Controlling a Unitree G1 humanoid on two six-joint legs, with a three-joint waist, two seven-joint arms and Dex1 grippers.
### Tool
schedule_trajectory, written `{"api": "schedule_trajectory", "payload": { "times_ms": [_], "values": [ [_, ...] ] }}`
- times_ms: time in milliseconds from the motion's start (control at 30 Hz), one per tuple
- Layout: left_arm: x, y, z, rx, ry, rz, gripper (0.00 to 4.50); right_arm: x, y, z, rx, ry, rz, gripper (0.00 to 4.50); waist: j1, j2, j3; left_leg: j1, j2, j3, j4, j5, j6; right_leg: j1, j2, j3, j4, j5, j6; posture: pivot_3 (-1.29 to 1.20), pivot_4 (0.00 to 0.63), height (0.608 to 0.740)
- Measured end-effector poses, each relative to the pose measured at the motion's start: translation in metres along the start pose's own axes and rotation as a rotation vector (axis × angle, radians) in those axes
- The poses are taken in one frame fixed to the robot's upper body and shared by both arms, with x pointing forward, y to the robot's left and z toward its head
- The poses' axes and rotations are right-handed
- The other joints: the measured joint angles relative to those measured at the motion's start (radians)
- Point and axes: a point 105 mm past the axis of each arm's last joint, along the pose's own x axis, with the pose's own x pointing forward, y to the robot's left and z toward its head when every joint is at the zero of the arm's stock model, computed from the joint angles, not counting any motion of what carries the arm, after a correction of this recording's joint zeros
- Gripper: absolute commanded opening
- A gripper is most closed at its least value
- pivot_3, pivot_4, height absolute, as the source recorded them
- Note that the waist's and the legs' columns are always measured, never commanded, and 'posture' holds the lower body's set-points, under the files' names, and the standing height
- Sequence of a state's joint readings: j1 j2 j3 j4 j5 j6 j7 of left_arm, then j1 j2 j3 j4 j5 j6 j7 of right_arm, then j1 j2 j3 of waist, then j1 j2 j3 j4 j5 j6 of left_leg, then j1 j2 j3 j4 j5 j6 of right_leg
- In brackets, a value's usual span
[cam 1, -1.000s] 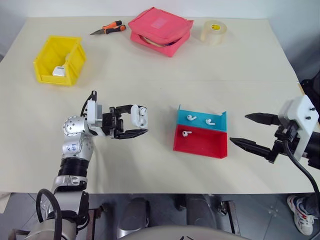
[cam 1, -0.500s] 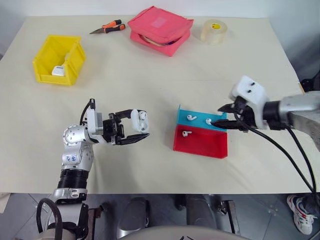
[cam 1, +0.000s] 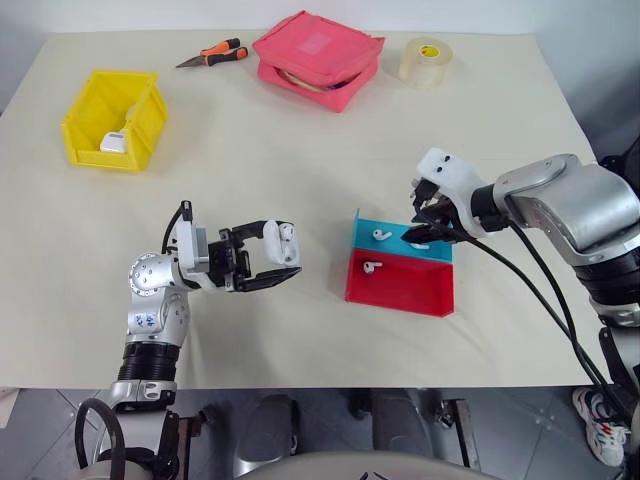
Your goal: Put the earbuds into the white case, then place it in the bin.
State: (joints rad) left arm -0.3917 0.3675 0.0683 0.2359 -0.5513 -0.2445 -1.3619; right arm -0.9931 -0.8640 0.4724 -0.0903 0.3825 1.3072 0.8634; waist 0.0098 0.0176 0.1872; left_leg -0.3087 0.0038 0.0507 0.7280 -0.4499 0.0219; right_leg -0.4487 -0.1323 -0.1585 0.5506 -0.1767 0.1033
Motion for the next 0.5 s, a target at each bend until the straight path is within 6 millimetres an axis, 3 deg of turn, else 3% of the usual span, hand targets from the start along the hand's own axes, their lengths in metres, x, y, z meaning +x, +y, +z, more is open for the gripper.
{"api": "schedule_trajectory", "payload": {
  "times_ms": [500],
  "values": [
    [0.007,-0.001,0.000,0.004,-0.023,-0.040,2.79,0.011,0.010,-0.012,0.215,0.081,-0.046,2.08,-0.012,0.000,0.000,-0.001,0.000,-0.001,0.001,0.000,0.000,-0.001,0.000,0.000,0.000,0.000,0.000,0.00,0.150,0.740]
  ]
}}
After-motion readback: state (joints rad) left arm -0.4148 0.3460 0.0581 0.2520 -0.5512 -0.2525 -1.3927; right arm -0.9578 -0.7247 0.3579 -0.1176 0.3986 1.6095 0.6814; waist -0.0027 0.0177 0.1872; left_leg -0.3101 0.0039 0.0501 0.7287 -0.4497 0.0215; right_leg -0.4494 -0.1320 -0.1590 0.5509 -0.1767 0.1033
